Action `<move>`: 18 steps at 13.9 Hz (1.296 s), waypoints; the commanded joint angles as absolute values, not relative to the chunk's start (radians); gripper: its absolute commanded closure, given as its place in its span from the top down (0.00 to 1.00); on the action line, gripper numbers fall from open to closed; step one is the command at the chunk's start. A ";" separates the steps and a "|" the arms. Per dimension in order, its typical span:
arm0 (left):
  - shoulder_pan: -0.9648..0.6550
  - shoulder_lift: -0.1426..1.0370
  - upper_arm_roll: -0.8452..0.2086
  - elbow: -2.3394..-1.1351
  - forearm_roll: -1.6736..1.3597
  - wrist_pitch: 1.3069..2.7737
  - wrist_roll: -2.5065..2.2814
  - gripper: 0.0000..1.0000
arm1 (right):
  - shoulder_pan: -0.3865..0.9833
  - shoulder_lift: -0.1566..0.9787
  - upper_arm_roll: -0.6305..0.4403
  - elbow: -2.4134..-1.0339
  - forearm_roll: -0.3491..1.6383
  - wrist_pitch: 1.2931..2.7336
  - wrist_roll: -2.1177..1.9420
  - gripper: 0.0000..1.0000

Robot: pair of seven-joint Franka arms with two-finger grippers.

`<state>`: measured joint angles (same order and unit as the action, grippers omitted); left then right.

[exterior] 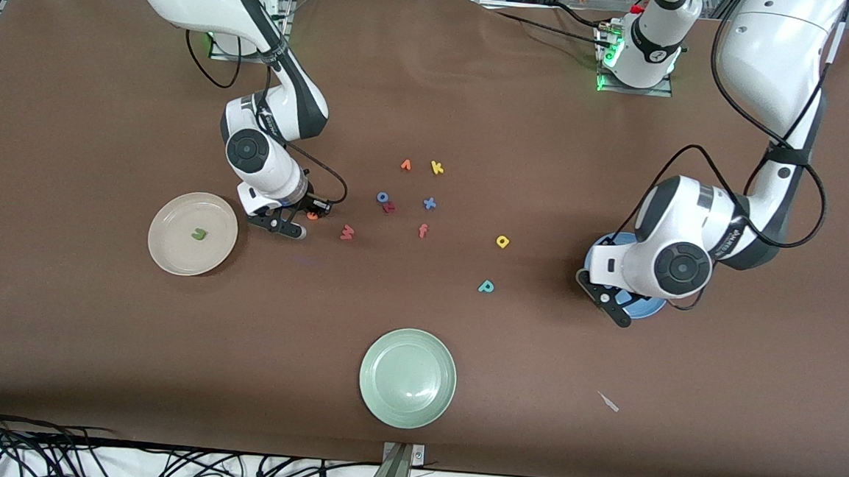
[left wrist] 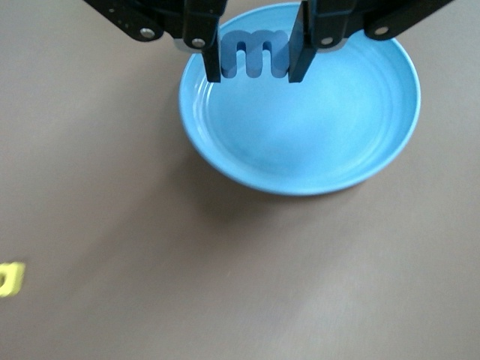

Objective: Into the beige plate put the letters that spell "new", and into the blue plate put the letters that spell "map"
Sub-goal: 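Drop the m on the blue plate while the right gripper drops the e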

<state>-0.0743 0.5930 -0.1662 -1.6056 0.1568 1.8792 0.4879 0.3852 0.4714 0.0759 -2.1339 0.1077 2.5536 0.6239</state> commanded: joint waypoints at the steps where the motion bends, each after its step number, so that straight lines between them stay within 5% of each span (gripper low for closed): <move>1: -0.051 0.569 -0.181 -1.664 0.181 1.900 0.495 0.05 | 0.374 0.465 0.057 -2.035 0.115 2.400 0.603 0.16; 3: -0.049 0.563 -0.181 -1.727 0.183 1.977 0.479 0.22 | 0.374 0.463 -0.007 -1.938 0.114 2.217 0.530 0.16; 4: -0.048 0.568 -0.176 -1.738 0.183 2.008 0.477 0.50 | 0.374 0.463 -0.052 -1.904 0.114 2.148 0.446 0.16; 5: -0.048 0.569 -0.175 -1.738 0.183 2.019 0.479 0.97 | 0.374 0.463 -0.096 -1.898 0.115 2.123 0.343 0.16; 12: -0.063 0.466 -0.193 -1.718 0.161 1.968 0.211 1.00 | 0.246 0.491 -0.181 -1.891 0.112 2.129 -0.032 0.20; 13: -0.063 0.465 -0.228 -1.718 0.161 1.964 0.067 1.00 | 0.241 0.497 -0.179 -1.890 0.117 2.134 -0.032 0.40; 15: -0.066 0.479 -0.293 -1.720 0.161 1.967 -0.242 1.00 | 0.250 0.502 -0.176 -1.888 0.123 2.157 -0.011 0.99; 18: -0.069 0.508 -0.402 -1.732 0.158 1.980 -0.669 1.00 | 0.284 0.503 -0.172 -1.850 0.135 2.146 0.059 1.00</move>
<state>-0.0685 0.4924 -0.3571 -1.7225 0.1557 1.9738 -0.4281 0.2546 0.4953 -0.1744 -1.8857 0.1181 2.1545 0.0094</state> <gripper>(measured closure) 0.000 0.251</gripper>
